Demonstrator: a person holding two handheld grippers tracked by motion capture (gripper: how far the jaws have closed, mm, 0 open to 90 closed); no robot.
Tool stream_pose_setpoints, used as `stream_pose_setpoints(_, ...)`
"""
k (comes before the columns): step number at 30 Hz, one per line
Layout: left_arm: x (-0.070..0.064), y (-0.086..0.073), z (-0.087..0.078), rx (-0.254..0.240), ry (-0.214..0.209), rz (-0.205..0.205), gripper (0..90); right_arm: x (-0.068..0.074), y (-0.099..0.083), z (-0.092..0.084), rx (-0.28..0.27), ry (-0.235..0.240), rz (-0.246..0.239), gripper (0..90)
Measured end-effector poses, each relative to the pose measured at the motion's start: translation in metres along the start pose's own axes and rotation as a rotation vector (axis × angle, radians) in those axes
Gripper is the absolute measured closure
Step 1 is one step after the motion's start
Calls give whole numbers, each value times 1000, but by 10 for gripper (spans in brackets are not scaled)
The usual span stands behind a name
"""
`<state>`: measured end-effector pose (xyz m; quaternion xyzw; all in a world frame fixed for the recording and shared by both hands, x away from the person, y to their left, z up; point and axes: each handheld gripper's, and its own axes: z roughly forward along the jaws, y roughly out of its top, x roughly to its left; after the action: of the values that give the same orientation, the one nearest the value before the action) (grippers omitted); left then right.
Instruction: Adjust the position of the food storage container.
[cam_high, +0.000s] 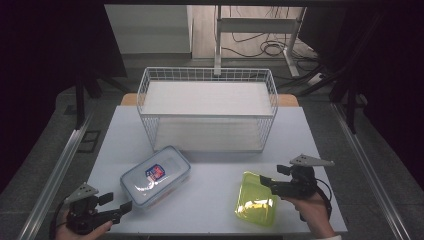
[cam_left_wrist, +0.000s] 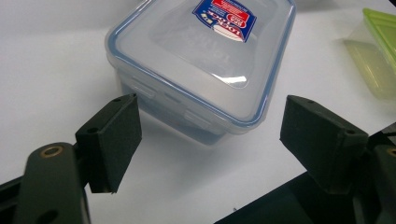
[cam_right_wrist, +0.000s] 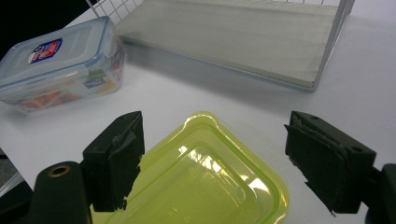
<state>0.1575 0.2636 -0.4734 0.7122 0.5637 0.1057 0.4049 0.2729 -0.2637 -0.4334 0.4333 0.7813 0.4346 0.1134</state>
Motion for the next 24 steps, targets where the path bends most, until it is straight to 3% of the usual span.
stream_pose_setpoints(13, 5, 3, 4, -7, -25, 46, 217, -1, -2, 0, 13, 6, 3, 199)
stream_pose_setpoints(16, 3, 5, -1, -45, -25, 58, 239, 0, -2, 2, 23, 11, -1, 198)
stream_pose_setpoints(20, -7, 11, -8, -77, -66, 90, 275, 1, -2, 3, 25, 12, -2, 198)
stream_pose_setpoints(24, -16, 17, -3, -56, -107, 103, 294, 0, -2, 3, 26, 12, -2, 198)
